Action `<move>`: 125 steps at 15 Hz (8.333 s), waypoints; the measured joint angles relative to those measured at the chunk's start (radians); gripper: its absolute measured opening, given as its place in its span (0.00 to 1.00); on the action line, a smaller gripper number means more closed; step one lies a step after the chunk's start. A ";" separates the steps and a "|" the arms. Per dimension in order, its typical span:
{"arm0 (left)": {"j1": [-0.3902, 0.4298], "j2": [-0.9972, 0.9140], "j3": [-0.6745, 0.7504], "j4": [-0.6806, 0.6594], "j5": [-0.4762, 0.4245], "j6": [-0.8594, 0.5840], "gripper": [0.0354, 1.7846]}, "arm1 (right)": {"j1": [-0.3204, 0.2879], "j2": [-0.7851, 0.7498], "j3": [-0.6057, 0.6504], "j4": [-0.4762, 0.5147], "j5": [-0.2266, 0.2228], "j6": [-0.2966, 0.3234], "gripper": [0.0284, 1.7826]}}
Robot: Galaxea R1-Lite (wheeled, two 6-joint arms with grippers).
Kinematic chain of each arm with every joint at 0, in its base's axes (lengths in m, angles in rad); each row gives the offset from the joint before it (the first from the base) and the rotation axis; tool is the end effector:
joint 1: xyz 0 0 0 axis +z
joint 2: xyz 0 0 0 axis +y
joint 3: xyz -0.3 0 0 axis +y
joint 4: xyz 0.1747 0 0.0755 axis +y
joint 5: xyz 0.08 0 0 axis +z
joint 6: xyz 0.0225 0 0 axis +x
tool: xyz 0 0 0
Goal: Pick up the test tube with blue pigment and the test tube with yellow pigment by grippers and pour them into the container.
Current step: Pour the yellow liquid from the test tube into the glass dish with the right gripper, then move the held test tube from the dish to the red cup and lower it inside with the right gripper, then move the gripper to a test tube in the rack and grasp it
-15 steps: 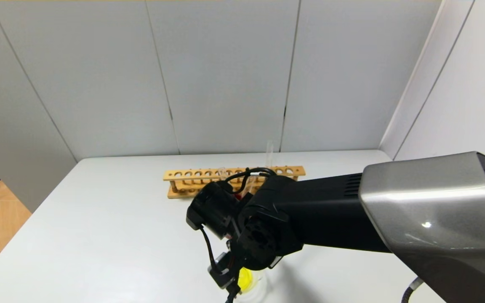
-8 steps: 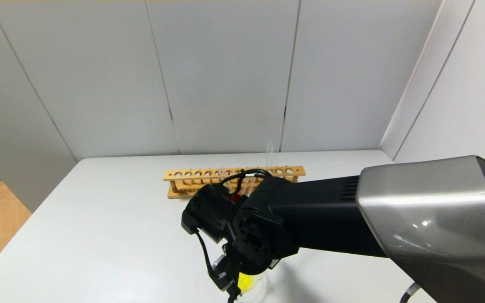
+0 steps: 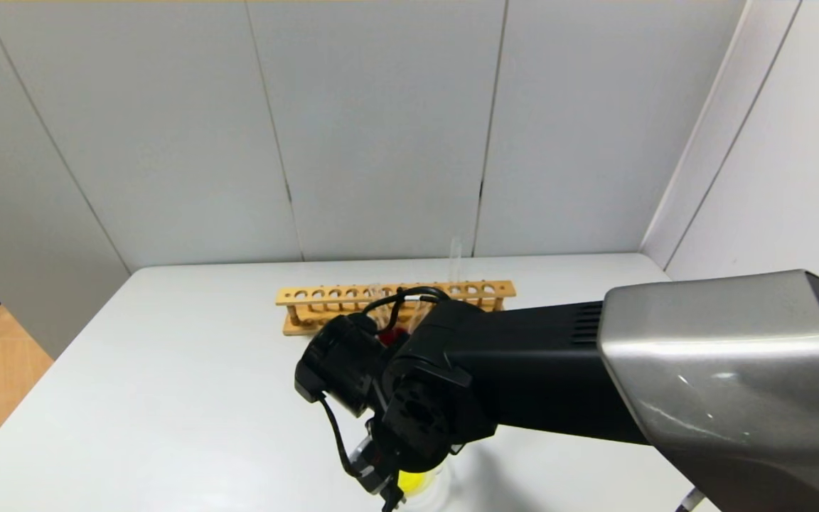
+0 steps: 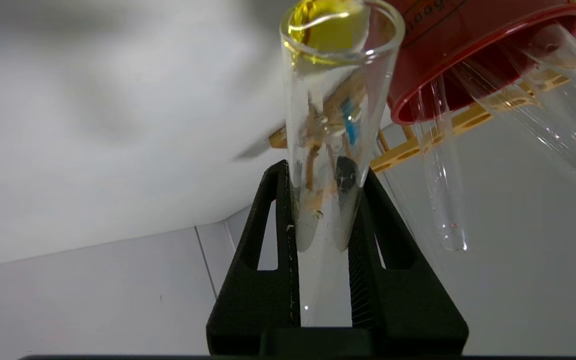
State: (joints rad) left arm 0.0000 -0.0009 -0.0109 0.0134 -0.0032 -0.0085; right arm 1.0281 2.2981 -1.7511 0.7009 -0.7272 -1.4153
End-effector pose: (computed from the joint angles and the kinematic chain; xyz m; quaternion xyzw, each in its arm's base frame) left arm -0.0237 -0.0001 0.0771 -0.0043 0.0008 -0.0016 1.0000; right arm 0.2290 0.3508 0.1059 -0.8631 0.2046 0.3351 0.3176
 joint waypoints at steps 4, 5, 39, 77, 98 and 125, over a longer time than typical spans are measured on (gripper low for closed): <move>0.000 0.000 0.000 0.000 0.000 0.000 0.98 | 0.014 0.004 -0.021 0.016 -0.035 -0.006 0.19; 0.000 0.000 0.000 0.000 0.000 0.000 0.98 | 0.017 0.005 -0.023 0.017 -0.041 -0.008 0.19; 0.000 0.000 0.000 0.000 0.000 0.000 0.98 | 0.066 0.010 -0.073 0.068 -0.170 -0.033 0.19; 0.000 0.000 0.000 0.000 0.000 0.000 0.98 | -0.179 -0.279 0.629 -1.443 0.586 1.434 0.19; 0.000 0.000 0.000 0.000 0.000 0.000 0.98 | -0.226 -0.119 0.633 -1.564 0.623 1.397 0.19; 0.000 0.000 0.000 0.000 0.000 0.000 0.98 | -0.282 -0.148 0.544 -1.637 0.632 1.344 0.98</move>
State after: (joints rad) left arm -0.0004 -0.0009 -0.0104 0.0134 -0.0028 -0.0085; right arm 0.7462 2.1504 -1.2070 -0.9362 -0.0955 -0.0711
